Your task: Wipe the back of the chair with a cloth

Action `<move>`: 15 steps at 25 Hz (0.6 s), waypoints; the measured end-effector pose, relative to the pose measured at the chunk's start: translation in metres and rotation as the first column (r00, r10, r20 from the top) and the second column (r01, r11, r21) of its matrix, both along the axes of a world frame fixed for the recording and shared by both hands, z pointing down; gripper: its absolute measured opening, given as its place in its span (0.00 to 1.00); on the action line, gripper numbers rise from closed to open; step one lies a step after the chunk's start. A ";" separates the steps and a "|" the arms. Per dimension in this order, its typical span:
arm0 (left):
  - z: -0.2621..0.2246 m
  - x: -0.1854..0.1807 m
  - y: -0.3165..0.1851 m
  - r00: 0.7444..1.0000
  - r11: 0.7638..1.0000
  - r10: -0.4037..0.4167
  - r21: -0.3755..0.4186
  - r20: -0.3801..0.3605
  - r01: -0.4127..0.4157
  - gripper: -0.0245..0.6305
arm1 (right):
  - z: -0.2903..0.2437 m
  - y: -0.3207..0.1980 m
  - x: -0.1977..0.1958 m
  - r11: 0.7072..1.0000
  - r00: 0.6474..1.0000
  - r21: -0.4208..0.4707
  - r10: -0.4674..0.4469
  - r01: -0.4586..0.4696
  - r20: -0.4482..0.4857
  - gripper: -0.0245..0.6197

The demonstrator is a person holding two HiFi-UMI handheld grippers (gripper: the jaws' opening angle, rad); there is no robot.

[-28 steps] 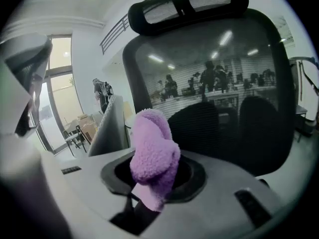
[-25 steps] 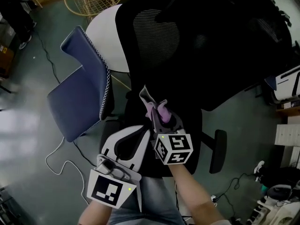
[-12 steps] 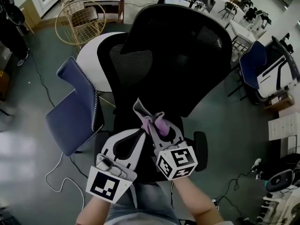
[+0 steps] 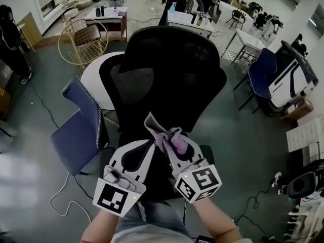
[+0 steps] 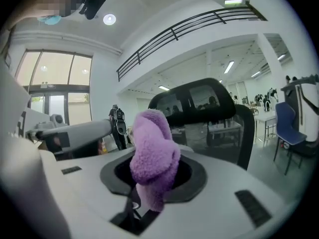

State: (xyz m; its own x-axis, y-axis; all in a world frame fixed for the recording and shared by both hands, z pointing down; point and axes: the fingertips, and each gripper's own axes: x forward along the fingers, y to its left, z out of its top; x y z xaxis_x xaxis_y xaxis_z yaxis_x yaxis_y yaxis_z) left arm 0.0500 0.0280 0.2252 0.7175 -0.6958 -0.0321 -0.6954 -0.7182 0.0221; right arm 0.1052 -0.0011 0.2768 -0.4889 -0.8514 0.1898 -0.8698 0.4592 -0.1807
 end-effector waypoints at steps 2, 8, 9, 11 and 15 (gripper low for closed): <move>-0.007 0.006 0.004 1.000 1.000 0.001 0.009 -0.001 -0.001 0.05 | -0.016 0.007 0.006 1.000 1.000 0.029 -0.012 0.011 0.014 0.21; -0.020 0.027 0.004 1.000 0.999 0.013 0.036 0.023 -0.014 0.06 | -0.052 0.015 0.024 0.995 0.996 0.098 -0.036 0.028 0.079 0.21; -0.021 0.028 0.003 1.000 0.999 0.012 0.037 0.025 -0.013 0.06 | -0.054 0.015 0.025 0.994 0.996 0.103 -0.041 0.032 0.083 0.21; -0.023 0.030 0.002 0.999 0.999 0.011 0.046 0.036 -0.013 0.06 | -0.056 0.015 0.026 0.993 0.995 0.107 -0.048 0.039 0.082 0.21; -0.024 0.033 0.000 0.998 0.998 0.008 0.069 0.054 -0.011 0.06 | -0.055 0.012 0.027 0.993 0.992 0.105 -0.072 0.062 0.100 0.21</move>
State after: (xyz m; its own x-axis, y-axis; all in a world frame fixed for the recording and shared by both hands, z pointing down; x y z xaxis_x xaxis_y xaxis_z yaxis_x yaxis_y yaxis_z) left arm 0.0827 0.0284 0.2008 0.7261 -0.6864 -0.0409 -0.6874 -0.7233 -0.0652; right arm 0.1323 0.0109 0.2220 -0.5581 -0.8283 0.0493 -0.8154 0.5366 -0.2172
